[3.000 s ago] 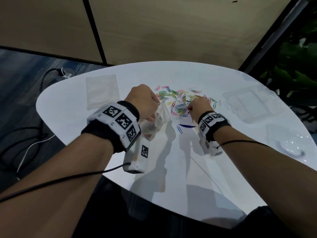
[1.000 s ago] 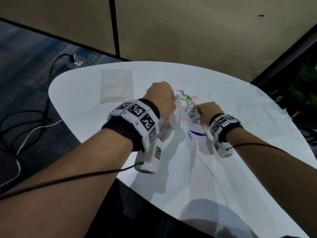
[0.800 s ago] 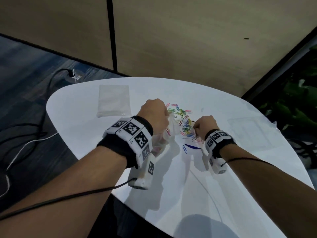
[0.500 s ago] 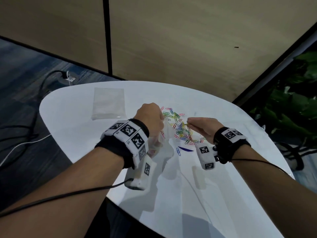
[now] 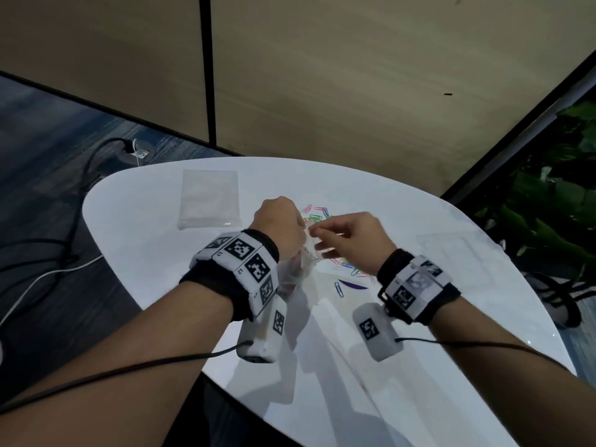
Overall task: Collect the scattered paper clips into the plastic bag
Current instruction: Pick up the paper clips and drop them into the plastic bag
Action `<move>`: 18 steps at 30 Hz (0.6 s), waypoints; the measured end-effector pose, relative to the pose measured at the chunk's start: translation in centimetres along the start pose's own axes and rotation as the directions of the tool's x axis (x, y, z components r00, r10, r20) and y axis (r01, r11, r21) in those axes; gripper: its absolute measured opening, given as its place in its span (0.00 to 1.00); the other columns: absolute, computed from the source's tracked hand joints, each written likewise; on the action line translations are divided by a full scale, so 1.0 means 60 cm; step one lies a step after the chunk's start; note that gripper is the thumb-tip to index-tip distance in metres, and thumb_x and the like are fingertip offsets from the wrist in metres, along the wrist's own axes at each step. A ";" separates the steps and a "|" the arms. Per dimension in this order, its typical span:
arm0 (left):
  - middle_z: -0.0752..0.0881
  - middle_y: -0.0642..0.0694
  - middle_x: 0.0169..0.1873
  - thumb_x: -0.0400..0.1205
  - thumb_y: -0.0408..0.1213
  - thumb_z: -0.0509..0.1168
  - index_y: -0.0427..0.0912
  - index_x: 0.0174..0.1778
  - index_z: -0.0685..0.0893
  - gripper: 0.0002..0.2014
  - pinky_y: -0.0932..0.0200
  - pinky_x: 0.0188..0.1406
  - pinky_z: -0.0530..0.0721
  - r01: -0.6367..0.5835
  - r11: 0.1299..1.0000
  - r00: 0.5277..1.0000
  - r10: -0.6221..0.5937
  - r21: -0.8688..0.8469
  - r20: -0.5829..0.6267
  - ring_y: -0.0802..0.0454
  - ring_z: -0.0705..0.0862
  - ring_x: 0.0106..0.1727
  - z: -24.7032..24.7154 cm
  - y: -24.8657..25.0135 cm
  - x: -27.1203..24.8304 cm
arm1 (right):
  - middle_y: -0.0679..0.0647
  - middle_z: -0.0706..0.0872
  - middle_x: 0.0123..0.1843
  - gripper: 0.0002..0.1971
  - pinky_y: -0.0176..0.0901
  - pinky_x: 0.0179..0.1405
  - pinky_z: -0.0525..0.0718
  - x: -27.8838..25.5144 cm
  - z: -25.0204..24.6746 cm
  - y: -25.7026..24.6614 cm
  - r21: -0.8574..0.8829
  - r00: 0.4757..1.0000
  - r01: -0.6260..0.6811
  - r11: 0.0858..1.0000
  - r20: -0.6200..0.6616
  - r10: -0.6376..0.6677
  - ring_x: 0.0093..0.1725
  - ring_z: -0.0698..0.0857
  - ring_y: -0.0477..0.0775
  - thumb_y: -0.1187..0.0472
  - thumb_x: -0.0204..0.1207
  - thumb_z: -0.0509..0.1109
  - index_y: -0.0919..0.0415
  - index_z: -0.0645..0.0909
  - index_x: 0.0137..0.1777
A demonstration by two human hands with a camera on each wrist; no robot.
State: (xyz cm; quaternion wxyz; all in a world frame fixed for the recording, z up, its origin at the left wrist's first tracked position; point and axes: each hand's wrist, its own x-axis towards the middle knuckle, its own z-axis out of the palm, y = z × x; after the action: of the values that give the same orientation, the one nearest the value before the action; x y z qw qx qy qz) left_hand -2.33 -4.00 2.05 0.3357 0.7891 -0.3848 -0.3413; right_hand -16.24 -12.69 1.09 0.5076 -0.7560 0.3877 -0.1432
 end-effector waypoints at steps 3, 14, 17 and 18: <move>0.90 0.34 0.55 0.81 0.25 0.63 0.34 0.59 0.90 0.14 0.45 0.56 0.91 -0.005 1.000 1.000 0.004 0.021 0.015 0.33 0.91 0.51 -0.004 -0.001 0.001 | 0.60 0.92 0.44 0.08 0.55 0.47 0.91 0.040 -0.054 0.022 0.065 0.990 -0.006 0.998 -0.138 0.015 0.39 0.91 0.58 0.66 0.81 0.68 0.62 0.89 0.52; 0.86 0.38 0.64 0.82 0.25 0.61 0.36 0.62 0.88 0.16 0.46 0.54 0.91 -0.033 0.992 0.998 0.026 0.124 0.055 0.37 0.91 0.50 -0.014 0.000 -0.001 | 0.61 0.53 0.87 0.34 0.55 0.83 0.56 0.187 -0.143 0.215 -0.907 0.946 -0.131 0.399 0.006 0.324 0.86 0.51 0.62 0.42 0.87 0.37 0.65 0.58 0.83; 0.87 0.39 0.63 0.82 0.26 0.61 0.37 0.62 0.88 0.16 0.47 0.54 0.91 -0.044 0.989 0.997 0.035 0.144 0.070 0.39 0.91 0.51 -0.012 0.001 -0.001 | 0.64 0.52 0.87 0.26 0.47 0.82 0.55 0.127 -0.148 0.219 -0.887 0.944 -0.173 0.428 -0.025 0.329 0.86 0.52 0.60 0.60 0.89 0.49 0.71 0.54 0.83; 0.87 0.39 0.63 0.82 0.25 0.62 0.37 0.63 0.88 0.16 0.47 0.55 0.91 -0.047 0.988 0.997 0.037 0.148 0.072 0.39 0.91 0.51 -0.012 0.001 -0.002 | 0.64 0.51 0.87 0.26 0.44 0.80 0.55 0.101 -0.143 0.210 -0.890 0.930 -0.204 0.407 -0.047 0.365 0.86 0.52 0.58 0.61 0.89 0.52 0.71 0.53 0.84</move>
State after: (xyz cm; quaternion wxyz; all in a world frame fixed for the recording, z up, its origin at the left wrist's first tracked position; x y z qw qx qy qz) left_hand -1.81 -3.76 2.53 0.2693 0.7915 -0.4373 -0.3313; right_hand -23.05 -25.08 -7.23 0.0873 -0.8390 0.4872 0.2261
